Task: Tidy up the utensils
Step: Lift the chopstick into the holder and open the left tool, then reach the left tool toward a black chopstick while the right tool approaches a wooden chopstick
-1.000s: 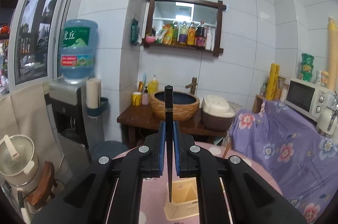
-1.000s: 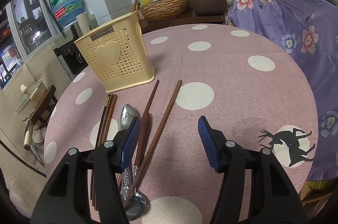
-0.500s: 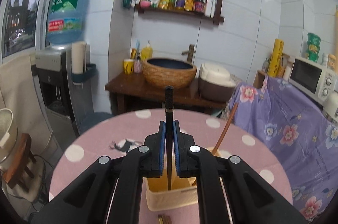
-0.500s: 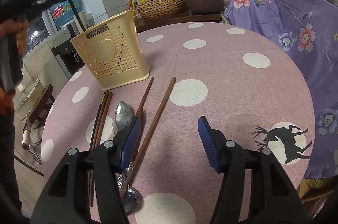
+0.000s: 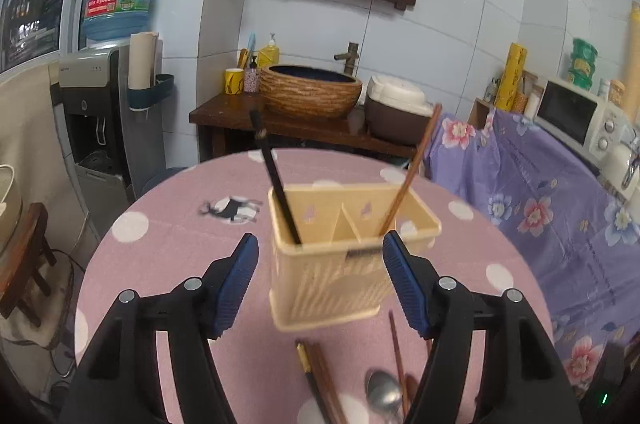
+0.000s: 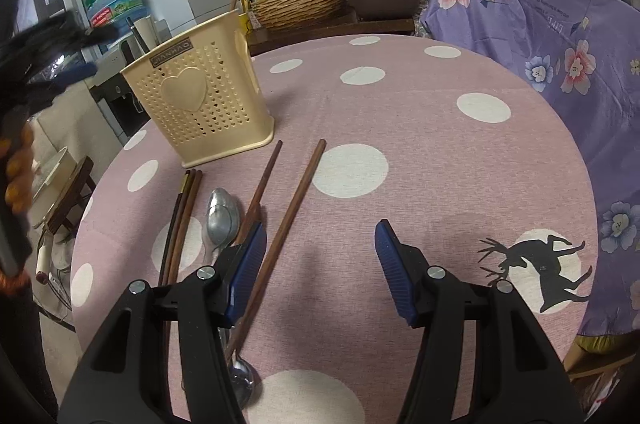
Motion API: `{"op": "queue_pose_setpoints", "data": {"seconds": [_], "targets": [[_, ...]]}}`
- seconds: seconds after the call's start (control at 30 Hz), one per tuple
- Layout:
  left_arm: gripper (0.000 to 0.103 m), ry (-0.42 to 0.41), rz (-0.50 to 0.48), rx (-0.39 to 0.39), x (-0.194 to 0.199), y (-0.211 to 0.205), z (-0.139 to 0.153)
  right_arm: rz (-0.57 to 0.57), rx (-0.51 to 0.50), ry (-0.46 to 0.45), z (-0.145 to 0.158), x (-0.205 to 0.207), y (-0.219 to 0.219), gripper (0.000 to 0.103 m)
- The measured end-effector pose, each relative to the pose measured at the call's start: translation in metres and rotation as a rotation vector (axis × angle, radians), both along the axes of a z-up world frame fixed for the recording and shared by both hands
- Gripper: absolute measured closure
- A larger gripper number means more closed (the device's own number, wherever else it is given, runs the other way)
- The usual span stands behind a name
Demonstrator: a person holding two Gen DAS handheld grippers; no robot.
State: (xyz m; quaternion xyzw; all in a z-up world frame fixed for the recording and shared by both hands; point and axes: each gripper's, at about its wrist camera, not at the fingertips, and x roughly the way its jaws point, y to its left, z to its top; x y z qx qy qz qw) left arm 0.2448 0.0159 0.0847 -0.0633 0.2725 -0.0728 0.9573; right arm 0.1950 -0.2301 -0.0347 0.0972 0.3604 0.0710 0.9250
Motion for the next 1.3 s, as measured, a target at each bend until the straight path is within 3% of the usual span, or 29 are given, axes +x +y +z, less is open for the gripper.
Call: {"op": "queue_pose_setpoints", "data": {"seconds": [0.2,0.27,0.43,0.6,0.73,0.97,1.1,1.2,1.3], "targets": [[0.041,0.163,0.016,0.024,-0.022,0.005,-0.055,0.005,-0.025,0.046,-0.007,0.007,0.004,0.046],[0.053,0.222,0.007,0.015,-0.026,0.005,-0.074,0.012,-0.028,0.060,-0.009,0.009,0.007,0.046],[0.070,0.326,-0.024,-0.008,-0.029,-0.004,-0.110,0.026,-0.038,0.070,-0.013,0.007,0.016,0.046],[0.075,0.350,-0.037,-0.006,-0.032,-0.015,-0.123,0.020,-0.041,0.072,-0.014,0.004,0.015,0.046],[0.080,0.369,-0.032,0.041,-0.031,-0.022,-0.134,0.015,-0.037,0.081,-0.016,0.005,0.013,0.046],[0.080,0.365,0.000,0.085,-0.037,-0.014,-0.135,0.026,-0.066,0.089,-0.018,0.006,0.014,0.046],[0.080,0.366,0.017,0.016,-0.036,0.006,-0.128,0.012,-0.059,0.103,-0.016,0.015,0.007,0.046],[0.080,0.350,0.046,0.020,-0.029,0.011,-0.122,0.025,-0.007,0.124,-0.013,0.029,0.009,0.048],[0.080,0.353,0.074,0.001,-0.019,0.018,-0.120,0.026,-0.027,0.126,-0.009,0.041,0.017,0.052]]}}
